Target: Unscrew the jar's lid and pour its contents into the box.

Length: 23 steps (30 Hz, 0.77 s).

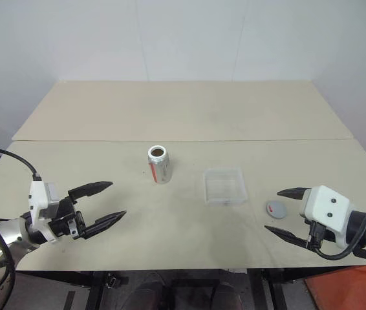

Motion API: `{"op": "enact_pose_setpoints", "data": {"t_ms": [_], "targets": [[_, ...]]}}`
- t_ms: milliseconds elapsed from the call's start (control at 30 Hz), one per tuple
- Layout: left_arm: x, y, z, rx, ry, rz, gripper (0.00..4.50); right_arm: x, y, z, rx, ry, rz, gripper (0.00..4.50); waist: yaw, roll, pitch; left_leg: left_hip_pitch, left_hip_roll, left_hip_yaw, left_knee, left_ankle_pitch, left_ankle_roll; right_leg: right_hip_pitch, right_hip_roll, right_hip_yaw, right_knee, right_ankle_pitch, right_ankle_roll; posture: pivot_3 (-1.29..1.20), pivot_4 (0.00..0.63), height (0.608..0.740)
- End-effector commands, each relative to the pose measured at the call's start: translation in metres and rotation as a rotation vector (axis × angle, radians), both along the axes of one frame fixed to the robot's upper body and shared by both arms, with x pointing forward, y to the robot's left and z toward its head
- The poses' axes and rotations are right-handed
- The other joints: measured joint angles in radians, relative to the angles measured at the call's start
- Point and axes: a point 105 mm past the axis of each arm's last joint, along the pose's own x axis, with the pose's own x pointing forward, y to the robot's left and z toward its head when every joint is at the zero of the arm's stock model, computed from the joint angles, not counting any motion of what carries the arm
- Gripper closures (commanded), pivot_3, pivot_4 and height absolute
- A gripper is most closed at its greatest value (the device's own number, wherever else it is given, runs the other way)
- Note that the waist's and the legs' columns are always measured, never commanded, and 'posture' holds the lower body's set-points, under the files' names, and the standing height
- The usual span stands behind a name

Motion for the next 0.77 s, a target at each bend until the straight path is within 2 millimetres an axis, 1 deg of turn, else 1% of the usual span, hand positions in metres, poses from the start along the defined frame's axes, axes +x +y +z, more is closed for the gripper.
{"op": "enact_pose_setpoints", "data": {"t_ms": [33,200,300,400,500,567,667,733,767], "targets": [[-0.007,0.0,0.003,-0.049,-0.006,-0.045,0.08,0.002,-0.003,0.013,-0.051,-0.019,0.008,0.0,-0.003,0.0,0.0,0.0,0.0,0.0,0.0,0.0,-0.001,0.0,0.0,0.0,0.0,0.0,0.0,0.0,0.15,0.74],[-0.012,-0.001,0.002,-0.064,-0.019,-0.032,0.08,0.009,-0.008,0.008,-0.097,0.002,0.007,0.0,-0.001,0.0,0.0,0.0,0.0,0.001,-0.001,-0.001,0.0,-0.001,0.0,0.0,-0.001,-0.001,-0.001,0.0,0.15,0.74],[-0.017,0.0,0.003,-0.07,-0.022,-0.021,0.08,0.014,-0.008,0.005,-0.084,0.018,0.005,0.0,0.001,0.0,0.0,-0.002,0.0,0.001,-0.001,-0.002,0.0,-0.001,0.0,0.0,-0.002,-0.001,-0.001,0.0,0.15,0.74],[-0.022,0.0,0.004,-0.061,-0.042,-0.02,0.08,0.02,0.001,0.006,-0.016,0.072,0.027,0.0,-0.002,0.0,0.0,-0.002,0.0,0.001,0.0,-0.002,0.0,-0.002,0.0,0.0,-0.002,-0.001,-0.001,0.0,0.15,0.74],[-0.023,0.0,0.006,-0.056,-0.048,-0.035,0.08,0.025,0.015,0.018,0.097,0.078,0.081,0.0,-0.001,0.0,0.001,-0.002,0.002,0.001,-0.001,-0.002,0.0,-0.002,0.0,0.0,-0.002,-0.001,-0.002,0.0,0.15,0.74],[-0.02,0.001,0.006,-0.046,-0.055,-0.015,0.08,0.029,0.022,0.022,0.108,0.061,0.098,0.0,-0.001,0.001,0.001,-0.002,0.002,0.001,-0.001,-0.002,0.001,-0.002,0.0,0.0,-0.001,-0.001,-0.003,0.0,0.15,0.74],[-0.019,0.002,0.006,-0.039,-0.042,0.003,0.08,0.034,0.025,0.018,0.081,0.049,0.11,0.0,0.003,0.001,0.001,-0.002,0.002,0.0,-0.001,-0.003,0.001,-0.002,0.0,-0.001,-0.002,-0.002,-0.003,0.0,0.15,0.74],[-0.024,-0.003,0.005,-0.034,-0.006,-0.059,0.08,0.036,0.03,0.019,0.099,0.045,0.139,0.0,0.002,0.001,0.001,-0.003,0.002,0.001,-0.001,-0.003,0.0,-0.003,0.0,-0.001,-0.002,-0.002,-0.003,0.0,0.15,0.74],[-0.025,-0.006,0.004,-0.027,0.01,-0.097,0.08,0.039,0.035,0.023,0.135,0.026,0.15,0.0,0.002,0.001,0.001,-0.004,0.002,0.001,-0.001,-0.002,0.0,-0.003,0.0,-0.001,-0.002,-0.002,-0.003,0.0,0.15,0.74]]}}
